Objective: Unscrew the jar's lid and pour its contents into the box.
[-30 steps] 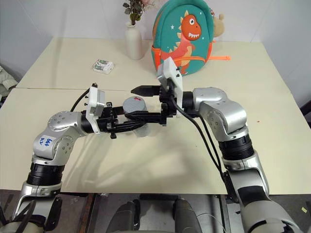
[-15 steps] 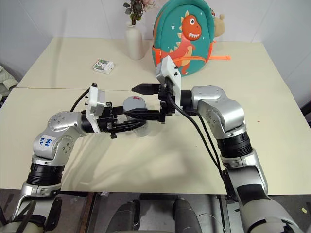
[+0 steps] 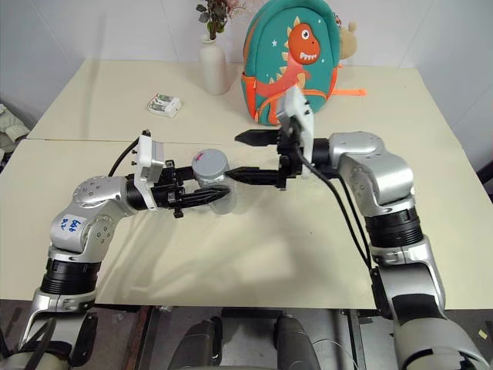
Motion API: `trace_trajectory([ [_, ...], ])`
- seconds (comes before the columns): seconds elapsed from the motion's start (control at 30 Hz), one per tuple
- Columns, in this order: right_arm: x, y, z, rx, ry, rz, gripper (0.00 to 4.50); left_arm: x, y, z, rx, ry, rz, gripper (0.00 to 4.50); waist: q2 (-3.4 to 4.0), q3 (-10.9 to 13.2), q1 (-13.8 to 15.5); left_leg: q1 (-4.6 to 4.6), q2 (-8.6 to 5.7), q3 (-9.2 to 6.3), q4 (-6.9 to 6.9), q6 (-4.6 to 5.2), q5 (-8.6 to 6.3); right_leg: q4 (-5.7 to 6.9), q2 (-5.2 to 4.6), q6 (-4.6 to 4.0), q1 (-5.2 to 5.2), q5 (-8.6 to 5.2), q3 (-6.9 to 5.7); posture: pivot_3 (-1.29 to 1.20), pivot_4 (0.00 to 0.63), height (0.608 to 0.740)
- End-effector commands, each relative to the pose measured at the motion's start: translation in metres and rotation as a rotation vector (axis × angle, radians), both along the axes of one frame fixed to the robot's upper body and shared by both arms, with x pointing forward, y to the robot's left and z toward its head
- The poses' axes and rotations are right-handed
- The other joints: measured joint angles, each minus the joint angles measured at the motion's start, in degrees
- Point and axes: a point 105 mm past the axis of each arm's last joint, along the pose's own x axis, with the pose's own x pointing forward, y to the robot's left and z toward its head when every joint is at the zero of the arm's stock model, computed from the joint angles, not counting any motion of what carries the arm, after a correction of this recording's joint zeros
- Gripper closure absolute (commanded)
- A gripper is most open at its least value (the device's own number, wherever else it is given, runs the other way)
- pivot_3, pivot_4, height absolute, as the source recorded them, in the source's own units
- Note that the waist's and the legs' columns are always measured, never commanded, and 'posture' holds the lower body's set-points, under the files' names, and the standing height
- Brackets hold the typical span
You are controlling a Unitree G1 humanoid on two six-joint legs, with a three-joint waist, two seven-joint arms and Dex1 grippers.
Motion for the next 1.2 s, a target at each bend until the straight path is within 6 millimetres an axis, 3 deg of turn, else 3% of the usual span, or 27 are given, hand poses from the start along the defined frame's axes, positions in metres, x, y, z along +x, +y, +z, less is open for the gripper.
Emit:
trace_trajectory([
  [0.03, -0.009, -0.007, 0.012, 0.012, -0.049, 0.045, 0.02, -0.005, 0.000, 0.006, -0.001, -0.036, -0.027, 2.49, 0.00, 0.0, -0.1, 0.00, 0.00, 0.00, 0.00, 0.00, 0.00, 0.01, 0.01, 0.00, -0.01, 0.00, 0.00, 0.00, 0.150, 0.740],
  [0.4, -0.031, 0.006, 0.017, 0.025, -0.036, 0.186, 0.02, -0.007, 0.000, 0.005, 0.004, -0.029, -0.033, 2.49, 0.00, 0.0, 0.0, 0.00, 0.00, -0.01, 0.00, 0.00, 0.00, 0.01, 0.03, 0.00, 0.00, 0.00, 0.02, 0.00, 0.150, 0.740],
  [0.83, -0.033, 0.040, 0.010, 0.003, -0.048, 0.227, 0.02, -0.008, -0.003, 0.003, 0.004, -0.017, -0.045, 2.49, 0.00, 0.0, 0.0, 0.01, 0.00, -0.02, 0.03, -0.01, 0.02, 0.10, 0.03, 0.00, -0.01, 0.00, 0.02, 0.00, 0.150, 0.740],
  [1.17, -0.029, 0.045, 0.008, 0.013, -0.029, 0.226, 0.02, -0.009, -0.001, 0.003, 0.006, -0.014, -0.037, 2.49, 0.00, 0.0, 0.0, 0.01, 0.00, -0.02, 0.04, -0.01, 0.02, 0.13, 0.03, 0.00, -0.02, 0.00, 0.02, 0.00, 0.150, 0.740],
  [1.2, -0.029, 0.046, 0.008, 0.015, -0.027, 0.228, 0.38, -0.010, -0.001, 0.003, 0.006, -0.014, -0.037, 2.49, 0.00, 0.0, 0.0, 0.01, 0.00, -0.02, 0.04, -0.01, 0.03, 0.13, 0.03, 0.00, -0.03, 0.00, 0.02, 0.00, 0.150, 0.740],
])
